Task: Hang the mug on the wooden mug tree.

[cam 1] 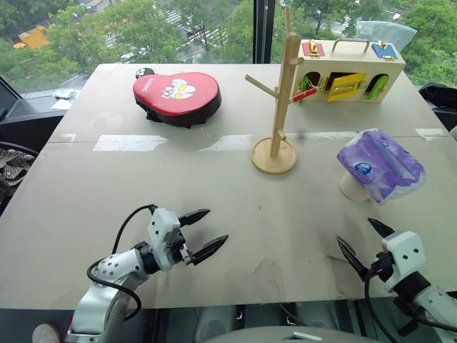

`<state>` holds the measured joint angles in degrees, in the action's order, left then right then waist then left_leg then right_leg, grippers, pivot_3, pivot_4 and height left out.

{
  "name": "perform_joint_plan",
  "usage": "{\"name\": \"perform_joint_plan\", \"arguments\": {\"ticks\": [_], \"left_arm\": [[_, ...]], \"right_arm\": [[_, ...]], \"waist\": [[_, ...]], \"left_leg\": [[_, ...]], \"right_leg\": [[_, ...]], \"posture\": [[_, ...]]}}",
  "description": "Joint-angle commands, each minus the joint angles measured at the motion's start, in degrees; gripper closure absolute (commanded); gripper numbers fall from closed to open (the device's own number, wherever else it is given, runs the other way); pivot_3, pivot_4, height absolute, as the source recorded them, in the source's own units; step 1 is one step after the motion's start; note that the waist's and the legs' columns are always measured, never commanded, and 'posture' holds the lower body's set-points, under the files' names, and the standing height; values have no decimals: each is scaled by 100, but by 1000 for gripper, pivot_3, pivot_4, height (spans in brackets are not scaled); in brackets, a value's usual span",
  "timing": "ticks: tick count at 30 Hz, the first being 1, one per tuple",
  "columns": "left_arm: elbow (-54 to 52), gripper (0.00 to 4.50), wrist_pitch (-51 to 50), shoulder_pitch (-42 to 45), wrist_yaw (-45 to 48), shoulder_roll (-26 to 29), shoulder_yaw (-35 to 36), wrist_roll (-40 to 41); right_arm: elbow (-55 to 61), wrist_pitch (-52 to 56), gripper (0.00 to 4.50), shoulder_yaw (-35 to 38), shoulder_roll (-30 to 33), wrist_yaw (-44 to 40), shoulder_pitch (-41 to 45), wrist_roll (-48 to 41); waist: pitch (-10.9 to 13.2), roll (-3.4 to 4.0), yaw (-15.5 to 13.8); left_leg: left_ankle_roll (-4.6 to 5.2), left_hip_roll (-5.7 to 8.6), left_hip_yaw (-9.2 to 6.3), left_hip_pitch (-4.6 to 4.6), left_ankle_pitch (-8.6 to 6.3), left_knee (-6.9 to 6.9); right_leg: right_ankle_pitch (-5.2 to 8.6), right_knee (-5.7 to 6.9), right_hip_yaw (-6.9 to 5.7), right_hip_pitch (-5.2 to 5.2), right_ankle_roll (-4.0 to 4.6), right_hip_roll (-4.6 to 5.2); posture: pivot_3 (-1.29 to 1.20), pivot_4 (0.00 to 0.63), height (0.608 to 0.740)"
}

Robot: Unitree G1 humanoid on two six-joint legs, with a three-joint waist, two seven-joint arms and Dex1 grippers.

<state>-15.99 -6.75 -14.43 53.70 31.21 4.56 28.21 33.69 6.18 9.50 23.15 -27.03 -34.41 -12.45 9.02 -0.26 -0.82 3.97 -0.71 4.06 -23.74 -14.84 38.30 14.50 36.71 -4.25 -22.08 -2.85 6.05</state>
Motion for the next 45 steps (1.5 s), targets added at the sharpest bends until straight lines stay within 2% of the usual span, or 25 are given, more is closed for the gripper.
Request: {"name": "perform_joint_plan", "arguments": {"ticks": [1, 4, 9, 13, 17, 20, 25, 27, 33, 36, 43, 44, 45], "left_arm": [[26, 0, 104, 115, 208, 84, 160, 144], [-176, 0, -154, 485, 601, 144, 177, 745], [-309, 0, -122, 826, 1272, 396, 63, 940], [-392, 0, -374, 1211, 1424, 576, 32, 1063], [-604, 0, -684, 1536, 1282, 632, 5, 1188], [-716, 0, -907, 1831, 1124, 546, -49, 1285], [-780, 0, -1068, 2106, 1017, 438, -106, 1379], [-837, 0, -942, 2090, 1089, 343, -53, 1469], [-1217, 0, -899, 1679, 975, 274, 22, 1499], [-1454, 0, -915, 1491, 822, 250, 33, 1486], [-1638, 0, -772, 1192, 683, 110, -211, 1273], [-1566, 0, -707, 1194, 707, 64, -275, 1212], [-1484, 0, -637, 1201, 741, 22, -332, 1150]], "right_arm": [[146, -288, 66, 1, 38, 27, 6, 261], [657, -86, 66, -297, 423, -310, 334, 338], [1226, 25, 66, -395, 1396, -1019, 711, 471], [2055, 1012, 66, -106, 1769, -923, 1478, 127], [2473, 2251, 66, 523, 2183, -780, 2261, -21], [2501, 3168, 66, 901, 2580, -610, 2830, 161], [2405, 4341, 66, 911, 3158, -565, 3413, 209], [2340, 4606, 66, 918, 3446, -768, 3371, 205], [2130, 5263, 66, 734, 3474, -682, 3421, 150], [2068, 5407, 843, 709, 3443, -702, 3487, 79], [2065, 5478, 4108, 704, 3503, -752, 3461, 31], [2073, 5404, 4454, 698, 3534, -758, 3372, 84], [2090, 5356, 4454, 704, 3544, -755, 3299, 123]], "waist": [[0, 0, -2], [1, 1, 0], [-4, -4, 2], [-2, -6, -3], [-1, -14, -13], [0, -17, -17], [0, -17, -5], [3, -13, -3], [4, -33, -1], [4, -33, 0], [4, -33, -7], [4, -33, -9], [4, -34, -12]], "left_leg": [[0, 0, 0, 0, 0, 0], [-1, 0, 0, -1, 0, 1], [-7, 1, 6, 1, 22, 2], [-1, 1, 5, -3, 27, 2], [0, 3, 5, -4, 27, 3], [0, 6, 4, -7, 27, 5], [0, 6, 4, -8, 28, 2], [0, 6, 3, -9, 28, 2], [1, 9, 7, -11, 28, 3], [1, 9, 6, -10, 28, 3], [1, 9, 4, -10, 28, 3], [1, 9, 4, -10, 28, 3], [1, 9, 5, -10, 28, 3]], "right_leg": [[0, 0, 0, 0, 0, 0], [0, 1, -2, -1, 0, -1], [-1, 2, 2, 0, -2, -4], [-7, 2, -3, -1, -12, -10], [-8, 0, -8, 0, -13, -7], [-9, 0, -8, 1, -14, -5], [-11, 2, -4, 1, -16, -7], [-12, 3, -4, 1, -18, -10], [-13, 2, -6, 0, -21, -8], [-12, 2, -3, 1, -20, -6], [-12, 2, -1, 1, -20, -6], [-11, 2, -1, 1, -19, -6], [-12, 2, -1, 2, -20, -7]], "posture": [[0, 150, 731], [0, 150, 731], [0, 150, 731], [0, 150, 731], [0, 150, 731], [0, 150, 731], [0, 150, 731], [0, 150, 731], [0, 150, 731], [0, 150, 731], [0, 150, 731], [0, 150, 731], [0, 150, 731]]}}
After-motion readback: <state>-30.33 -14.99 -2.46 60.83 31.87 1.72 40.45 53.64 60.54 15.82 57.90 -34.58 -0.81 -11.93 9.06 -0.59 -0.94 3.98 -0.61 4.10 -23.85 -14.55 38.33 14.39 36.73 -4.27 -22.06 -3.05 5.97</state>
